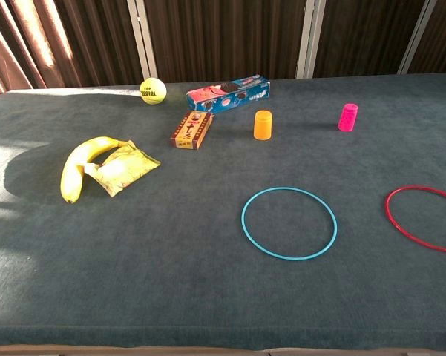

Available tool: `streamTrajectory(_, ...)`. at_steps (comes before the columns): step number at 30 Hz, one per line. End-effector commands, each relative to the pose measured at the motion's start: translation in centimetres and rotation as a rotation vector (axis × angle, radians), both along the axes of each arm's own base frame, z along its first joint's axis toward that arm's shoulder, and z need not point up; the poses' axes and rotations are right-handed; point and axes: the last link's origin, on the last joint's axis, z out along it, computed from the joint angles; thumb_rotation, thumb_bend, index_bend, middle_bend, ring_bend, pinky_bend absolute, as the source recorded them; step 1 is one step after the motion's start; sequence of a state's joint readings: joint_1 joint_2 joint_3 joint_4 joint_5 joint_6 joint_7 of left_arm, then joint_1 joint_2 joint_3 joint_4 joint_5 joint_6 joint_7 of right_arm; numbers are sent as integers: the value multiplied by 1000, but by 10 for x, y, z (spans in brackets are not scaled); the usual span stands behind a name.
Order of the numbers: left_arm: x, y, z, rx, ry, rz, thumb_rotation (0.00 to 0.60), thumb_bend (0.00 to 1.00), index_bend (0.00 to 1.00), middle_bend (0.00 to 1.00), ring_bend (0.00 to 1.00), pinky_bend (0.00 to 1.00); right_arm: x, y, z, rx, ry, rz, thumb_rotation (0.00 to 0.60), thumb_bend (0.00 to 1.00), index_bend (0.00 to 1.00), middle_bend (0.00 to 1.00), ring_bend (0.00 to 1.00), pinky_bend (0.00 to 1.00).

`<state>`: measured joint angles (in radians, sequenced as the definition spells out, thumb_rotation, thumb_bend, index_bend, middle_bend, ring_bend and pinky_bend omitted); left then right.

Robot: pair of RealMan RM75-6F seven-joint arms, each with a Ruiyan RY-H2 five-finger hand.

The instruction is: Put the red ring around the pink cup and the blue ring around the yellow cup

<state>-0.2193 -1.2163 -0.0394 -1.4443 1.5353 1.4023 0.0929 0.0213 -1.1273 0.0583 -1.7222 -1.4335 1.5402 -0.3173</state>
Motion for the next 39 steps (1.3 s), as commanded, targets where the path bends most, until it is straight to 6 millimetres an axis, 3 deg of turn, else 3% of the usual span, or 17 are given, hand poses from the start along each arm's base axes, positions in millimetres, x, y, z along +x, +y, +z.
streamTrajectory(1, 1, 0, -1, -8, 4, 0, 600, 292, 44, 0, 0, 162, 0, 1, -1, 5, 1, -7, 600, 116, 7, 107, 121, 199)
streamTrajectory(8, 3, -2, -3, -21, 0, -9, 600, 292, 62, 0, 0, 163, 3, 3, -4, 34, -17, 1, 600, 116, 38, 107, 128, 200)
streamTrajectory(13, 3, -4, -3, -36, -3, -7, 600, 294, 68, 0, 0, 164, 4, 10, -10, 77, -5, 1, 600, 116, 84, 209, 246, 315)
streamTrajectory(17, 3, -4, 0, -23, -13, -10, 600, 292, 69, 0, 0, 165, 5, 14, -18, 119, 39, 0, 600, 116, 180, 357, 413, 444)
streamTrajectory(22, 1, -2, 2, -19, -22, 10, 600, 293, 70, 0, 0, 166, 3, 11, -26, 148, 47, -13, 600, 116, 378, 623, 694, 688)
streamTrajectory(26, 1, -3, 3, -21, -25, 8, 600, 294, 79, 0, 0, 167, 2, 4, -33, 186, 5, -20, 600, 140, 489, 739, 848, 827)
streamTrajectory(31, 1, -3, 3, -20, -27, 7, 600, 294, 82, 0, 0, 166, -3, -10, -44, 239, -24, -30, 600, 244, 547, 822, 931, 891)
streamTrajectory(39, 1, -3, 5, -15, -38, 11, 600, 293, 88, 0, 0, 167, -14, -34, -61, 284, -77, -64, 600, 386, 565, 850, 961, 921)
